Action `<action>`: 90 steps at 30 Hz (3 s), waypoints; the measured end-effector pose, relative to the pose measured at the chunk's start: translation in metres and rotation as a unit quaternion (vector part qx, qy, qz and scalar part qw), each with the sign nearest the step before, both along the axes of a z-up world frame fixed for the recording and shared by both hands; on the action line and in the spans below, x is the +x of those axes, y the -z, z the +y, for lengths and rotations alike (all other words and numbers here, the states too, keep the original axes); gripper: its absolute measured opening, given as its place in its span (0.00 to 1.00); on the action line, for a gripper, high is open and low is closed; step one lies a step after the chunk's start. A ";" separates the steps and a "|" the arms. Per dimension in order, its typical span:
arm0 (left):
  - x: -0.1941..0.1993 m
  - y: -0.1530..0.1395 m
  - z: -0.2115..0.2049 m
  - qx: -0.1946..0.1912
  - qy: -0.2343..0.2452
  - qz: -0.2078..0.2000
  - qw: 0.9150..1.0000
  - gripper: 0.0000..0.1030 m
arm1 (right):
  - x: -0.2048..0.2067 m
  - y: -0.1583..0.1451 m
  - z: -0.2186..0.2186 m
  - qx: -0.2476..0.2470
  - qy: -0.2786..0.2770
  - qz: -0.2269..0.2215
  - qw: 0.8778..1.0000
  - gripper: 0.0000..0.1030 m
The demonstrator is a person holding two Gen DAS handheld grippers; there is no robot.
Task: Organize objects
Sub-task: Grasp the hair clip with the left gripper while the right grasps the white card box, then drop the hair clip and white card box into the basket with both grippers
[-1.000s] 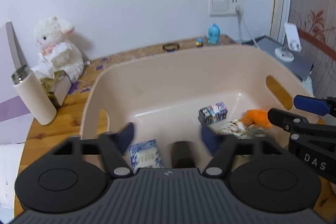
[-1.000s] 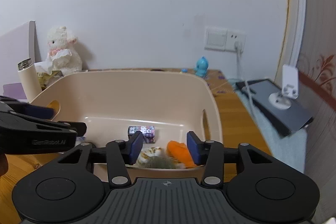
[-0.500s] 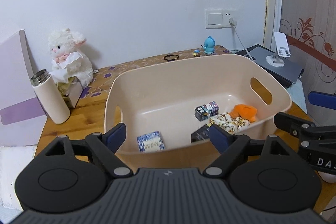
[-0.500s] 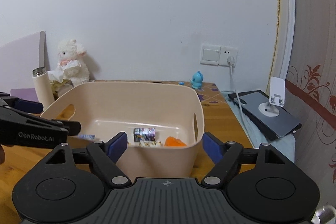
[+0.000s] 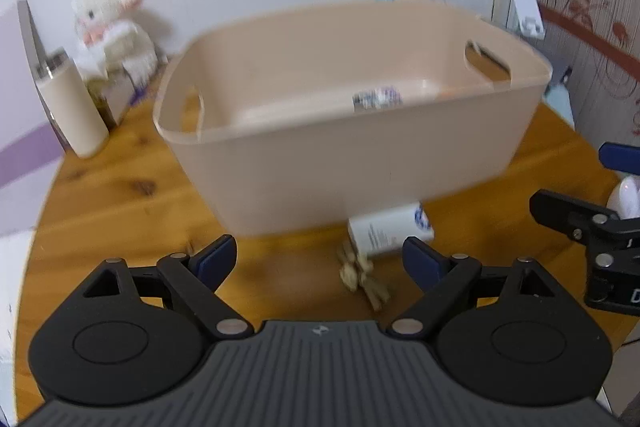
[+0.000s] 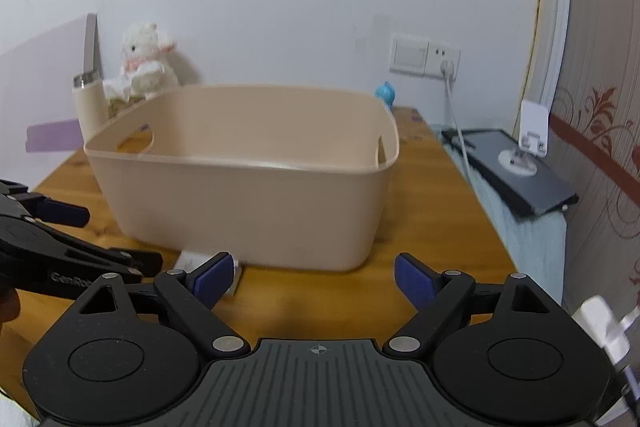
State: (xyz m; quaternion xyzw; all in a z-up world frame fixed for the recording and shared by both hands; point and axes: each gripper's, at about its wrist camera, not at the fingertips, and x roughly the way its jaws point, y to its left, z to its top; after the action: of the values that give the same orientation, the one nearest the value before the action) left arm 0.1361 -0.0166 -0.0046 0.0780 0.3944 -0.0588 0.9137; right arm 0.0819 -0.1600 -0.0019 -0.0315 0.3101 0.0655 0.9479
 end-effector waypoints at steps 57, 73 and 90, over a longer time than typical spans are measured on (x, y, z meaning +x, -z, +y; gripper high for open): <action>0.013 0.034 0.077 -0.036 -0.053 0.039 0.997 0.03 | 0.034 0.059 0.085 -0.015 -0.063 0.043 0.997 0.54; -0.031 -0.033 0.067 -0.044 -0.023 -0.051 0.997 0.03 | -0.005 -0.012 0.046 0.014 -0.051 -0.052 0.997 0.54; -0.009 -0.101 0.038 -0.051 0.000 -0.137 0.989 0.03 | 0.018 -0.066 0.017 0.028 -0.016 -0.143 0.989 0.54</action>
State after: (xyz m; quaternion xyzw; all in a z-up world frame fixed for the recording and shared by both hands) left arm 0.1271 0.0216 0.0967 0.0386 0.2620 -0.0676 0.9619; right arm 0.0999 -0.1429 0.0644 -0.0188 0.1688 0.0841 0.9819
